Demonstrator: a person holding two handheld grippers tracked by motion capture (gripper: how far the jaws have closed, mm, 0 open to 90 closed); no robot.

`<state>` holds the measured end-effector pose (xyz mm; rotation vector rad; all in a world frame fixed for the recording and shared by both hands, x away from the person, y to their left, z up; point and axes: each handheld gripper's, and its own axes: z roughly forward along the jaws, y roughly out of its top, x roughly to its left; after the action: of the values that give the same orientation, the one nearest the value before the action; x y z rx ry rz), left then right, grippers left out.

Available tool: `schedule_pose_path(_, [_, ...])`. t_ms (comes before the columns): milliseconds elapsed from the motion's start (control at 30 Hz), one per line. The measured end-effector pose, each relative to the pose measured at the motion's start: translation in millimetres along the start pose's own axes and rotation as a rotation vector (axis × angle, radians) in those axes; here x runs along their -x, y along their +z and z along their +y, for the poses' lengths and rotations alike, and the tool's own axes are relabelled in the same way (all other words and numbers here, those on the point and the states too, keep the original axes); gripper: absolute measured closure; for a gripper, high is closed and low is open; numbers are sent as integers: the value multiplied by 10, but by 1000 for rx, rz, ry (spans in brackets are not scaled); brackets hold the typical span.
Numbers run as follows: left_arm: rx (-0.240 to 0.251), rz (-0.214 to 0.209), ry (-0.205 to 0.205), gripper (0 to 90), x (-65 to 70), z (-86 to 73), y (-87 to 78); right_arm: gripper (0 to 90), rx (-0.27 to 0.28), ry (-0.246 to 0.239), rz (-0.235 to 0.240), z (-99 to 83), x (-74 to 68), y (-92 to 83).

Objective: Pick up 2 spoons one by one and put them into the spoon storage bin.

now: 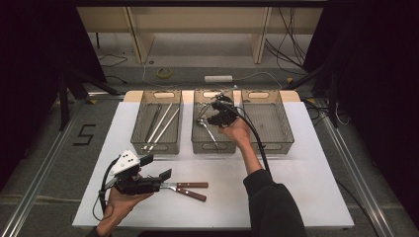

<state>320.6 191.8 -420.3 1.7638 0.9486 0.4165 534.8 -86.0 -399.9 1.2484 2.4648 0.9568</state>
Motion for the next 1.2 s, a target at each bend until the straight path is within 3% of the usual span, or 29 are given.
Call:
schedule_pose_path(200, [-2,0,1,157,2,-1,0,763,-24,-27,2,-9,-32,64])
schedule_pose_path(467, [-1,1,1,156,-2,-1,-3,750,-31,-12,19,-15,-35,77])
schedule_pose_path(600, [-3,0,1,156,-1,-3,-2,680,-33,-6,26,-15,-20,45])
schedule_pose_path(833, [-16,-2,2,156,-13,-7,7,530,16,0,75,-51,16,-179])
schedule_pose_path(1033, [-27,-3,0,156,-11,-7,21,426,35,-56,111,-206,-27,-424])
schedule_pose_path(1200, [-44,-3,8,156,1,-8,51,389,50,-111,129,-406,-105,-628])
